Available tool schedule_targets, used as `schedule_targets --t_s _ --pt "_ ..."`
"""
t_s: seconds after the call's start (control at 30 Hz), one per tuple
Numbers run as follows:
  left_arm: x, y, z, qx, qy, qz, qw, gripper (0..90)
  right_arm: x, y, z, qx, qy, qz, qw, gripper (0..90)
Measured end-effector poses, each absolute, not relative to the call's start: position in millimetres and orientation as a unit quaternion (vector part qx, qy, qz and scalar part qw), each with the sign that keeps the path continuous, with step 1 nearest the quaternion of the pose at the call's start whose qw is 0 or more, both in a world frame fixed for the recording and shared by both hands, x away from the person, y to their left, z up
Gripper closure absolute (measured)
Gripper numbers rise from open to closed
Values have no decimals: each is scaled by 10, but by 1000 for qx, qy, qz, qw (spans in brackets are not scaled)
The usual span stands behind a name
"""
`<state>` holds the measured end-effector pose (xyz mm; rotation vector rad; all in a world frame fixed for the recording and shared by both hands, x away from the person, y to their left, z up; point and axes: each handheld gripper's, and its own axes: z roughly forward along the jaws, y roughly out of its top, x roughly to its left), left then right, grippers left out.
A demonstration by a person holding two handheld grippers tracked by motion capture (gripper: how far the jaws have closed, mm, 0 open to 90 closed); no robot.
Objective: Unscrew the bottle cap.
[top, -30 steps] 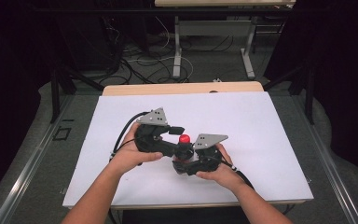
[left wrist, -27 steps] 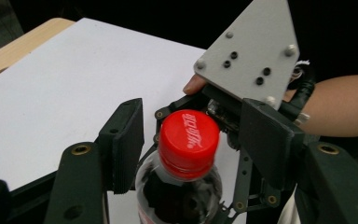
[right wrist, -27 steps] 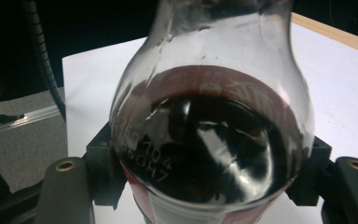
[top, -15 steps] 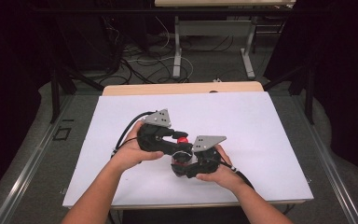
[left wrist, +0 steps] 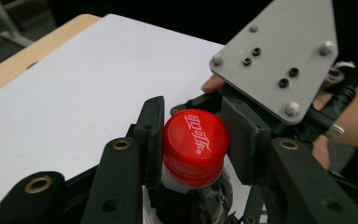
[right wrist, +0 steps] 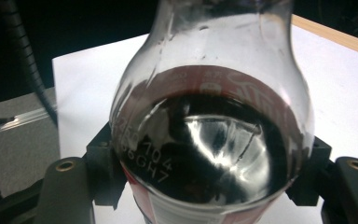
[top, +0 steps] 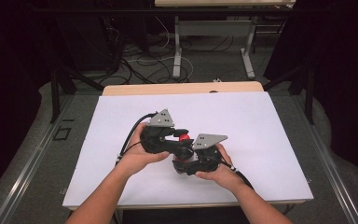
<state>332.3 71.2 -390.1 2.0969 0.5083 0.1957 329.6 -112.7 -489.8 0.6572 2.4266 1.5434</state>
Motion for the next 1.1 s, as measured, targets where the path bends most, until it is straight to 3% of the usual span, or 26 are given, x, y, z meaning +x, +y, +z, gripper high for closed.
schedule_targets --t_s 0.4,0.77,1.0,1.1 --pt "3022 418 -3952 786 348 202 470 616 3287 -1128 -4868 263 807 508 146 296" --pt "3061 393 -3969 780 357 191 477 607 3306 -1149 -4890 272 806 504 149 297" --pt "3083 505 -3968 788 341 176 481 423 3298 -1149 -4870 271 803 514 130 296" --pt "3085 612 -3941 802 318 154 481 392 3308 -1153 -4876 264 805 515 132 296"
